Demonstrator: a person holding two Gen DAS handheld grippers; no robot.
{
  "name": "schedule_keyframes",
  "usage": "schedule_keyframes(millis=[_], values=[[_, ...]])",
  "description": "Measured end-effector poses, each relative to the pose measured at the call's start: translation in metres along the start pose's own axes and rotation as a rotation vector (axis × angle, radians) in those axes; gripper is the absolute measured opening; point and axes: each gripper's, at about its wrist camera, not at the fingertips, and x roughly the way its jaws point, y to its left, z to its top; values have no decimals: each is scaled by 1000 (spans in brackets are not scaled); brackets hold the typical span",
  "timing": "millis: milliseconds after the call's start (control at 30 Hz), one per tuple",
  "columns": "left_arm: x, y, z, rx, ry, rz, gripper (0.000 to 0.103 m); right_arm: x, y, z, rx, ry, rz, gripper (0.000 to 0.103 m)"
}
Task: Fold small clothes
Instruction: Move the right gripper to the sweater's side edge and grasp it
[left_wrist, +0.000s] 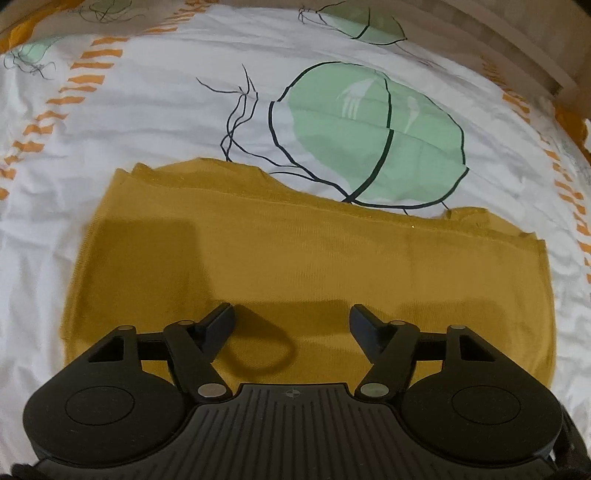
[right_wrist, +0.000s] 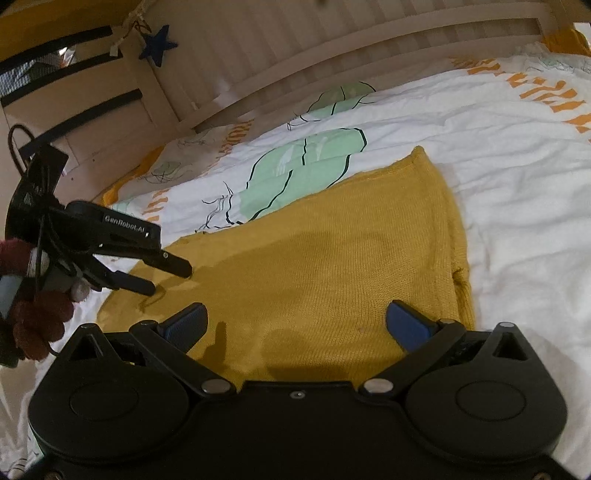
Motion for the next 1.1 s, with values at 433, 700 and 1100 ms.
schedule_keyframes(millis=[433,700,1100], values=[[-83,1,-28,72,-90,-63,68,-58,0,26,174,140,-43,102],[-88,-5,-43,139,-88,-65,68,-91,21,31,46,266,-58,102],[-25,2,-23,56,-143,-11,68,-29,-20,56,-49,119,-289,102]])
